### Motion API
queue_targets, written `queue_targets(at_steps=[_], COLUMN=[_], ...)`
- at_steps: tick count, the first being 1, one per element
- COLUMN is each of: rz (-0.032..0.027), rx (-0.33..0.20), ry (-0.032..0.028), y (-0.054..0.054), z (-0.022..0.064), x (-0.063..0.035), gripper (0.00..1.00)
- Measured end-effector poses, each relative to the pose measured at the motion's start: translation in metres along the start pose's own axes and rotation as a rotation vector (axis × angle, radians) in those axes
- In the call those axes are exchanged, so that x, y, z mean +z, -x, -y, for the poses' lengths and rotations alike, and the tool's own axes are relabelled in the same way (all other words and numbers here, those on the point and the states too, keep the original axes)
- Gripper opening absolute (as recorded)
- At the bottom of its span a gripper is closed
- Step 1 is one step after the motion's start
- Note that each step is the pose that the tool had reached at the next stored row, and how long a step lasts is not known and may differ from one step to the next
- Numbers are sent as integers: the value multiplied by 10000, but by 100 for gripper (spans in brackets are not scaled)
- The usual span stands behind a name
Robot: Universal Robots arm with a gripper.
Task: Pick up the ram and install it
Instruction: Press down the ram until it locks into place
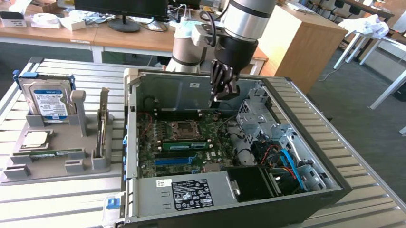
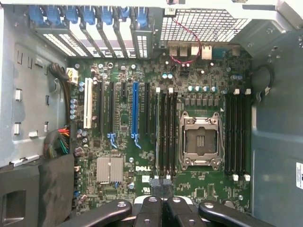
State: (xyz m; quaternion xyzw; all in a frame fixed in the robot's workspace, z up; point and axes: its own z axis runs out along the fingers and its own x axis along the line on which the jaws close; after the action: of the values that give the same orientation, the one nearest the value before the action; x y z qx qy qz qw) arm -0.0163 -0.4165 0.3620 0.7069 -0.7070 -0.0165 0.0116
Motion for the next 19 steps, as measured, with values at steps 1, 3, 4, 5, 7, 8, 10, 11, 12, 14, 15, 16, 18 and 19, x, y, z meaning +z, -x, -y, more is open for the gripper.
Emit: queue_targets(at_steps=[1, 3, 4, 5, 7, 8, 10, 11, 12, 14, 15, 16, 18, 19], rz=[0, 0, 0, 0, 0, 1, 1, 1, 0, 0, 1, 0, 0, 0], rx=[-1, -4, -5, -5, -9, -11, -12, -13, -14, -15, -15, -16, -15, -15], ry=[-9, -27, -35, -45, -65, -77, -101, -114, -128, -157, -170, -184, -207, -215], y=[0, 0, 0, 0, 0, 0, 0, 0, 0, 0, 0, 0, 0, 0], z=[11, 33, 44, 53, 72, 81, 96, 103, 109, 119, 123, 127, 132, 133], x=[0, -1, -1, -1, -1, -1, -1, -1, -1, -2, -1, -2, -2, -2], gripper=[10, 10, 10, 10, 10, 10, 10, 10, 10, 10, 10, 10, 10, 10])
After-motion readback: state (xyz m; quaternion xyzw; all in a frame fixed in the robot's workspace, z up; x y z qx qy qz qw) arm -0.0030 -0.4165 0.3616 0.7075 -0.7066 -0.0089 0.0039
